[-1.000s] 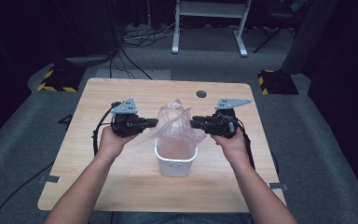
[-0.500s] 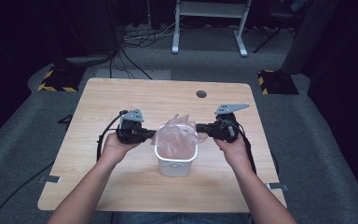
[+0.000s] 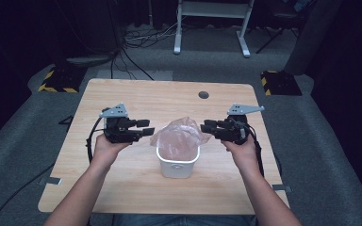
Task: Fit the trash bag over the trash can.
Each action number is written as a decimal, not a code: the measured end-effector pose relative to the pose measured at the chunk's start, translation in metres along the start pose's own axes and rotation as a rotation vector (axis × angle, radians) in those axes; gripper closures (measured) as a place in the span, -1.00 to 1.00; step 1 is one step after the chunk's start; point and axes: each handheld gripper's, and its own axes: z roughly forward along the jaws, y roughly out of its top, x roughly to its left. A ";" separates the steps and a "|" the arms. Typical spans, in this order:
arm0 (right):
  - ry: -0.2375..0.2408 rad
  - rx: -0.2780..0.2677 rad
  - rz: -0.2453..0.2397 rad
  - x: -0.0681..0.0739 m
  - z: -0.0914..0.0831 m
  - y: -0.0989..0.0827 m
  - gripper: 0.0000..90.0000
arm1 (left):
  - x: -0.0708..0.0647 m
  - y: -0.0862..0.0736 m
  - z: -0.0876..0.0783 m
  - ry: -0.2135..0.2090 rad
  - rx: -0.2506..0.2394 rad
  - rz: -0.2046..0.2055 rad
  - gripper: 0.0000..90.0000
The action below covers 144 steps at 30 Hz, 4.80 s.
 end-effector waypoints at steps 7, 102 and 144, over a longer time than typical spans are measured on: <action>0.048 0.012 -0.045 0.015 0.011 0.010 0.13 | -0.018 0.008 0.013 -0.041 0.091 0.092 0.11; 0.086 0.038 -0.185 0.051 -0.040 -0.042 0.15 | -0.038 -0.048 -0.020 -0.003 0.043 0.212 0.01; -0.075 0.068 -0.165 0.042 0.006 0.000 0.83 | -0.050 0.016 0.027 0.064 0.068 0.267 0.17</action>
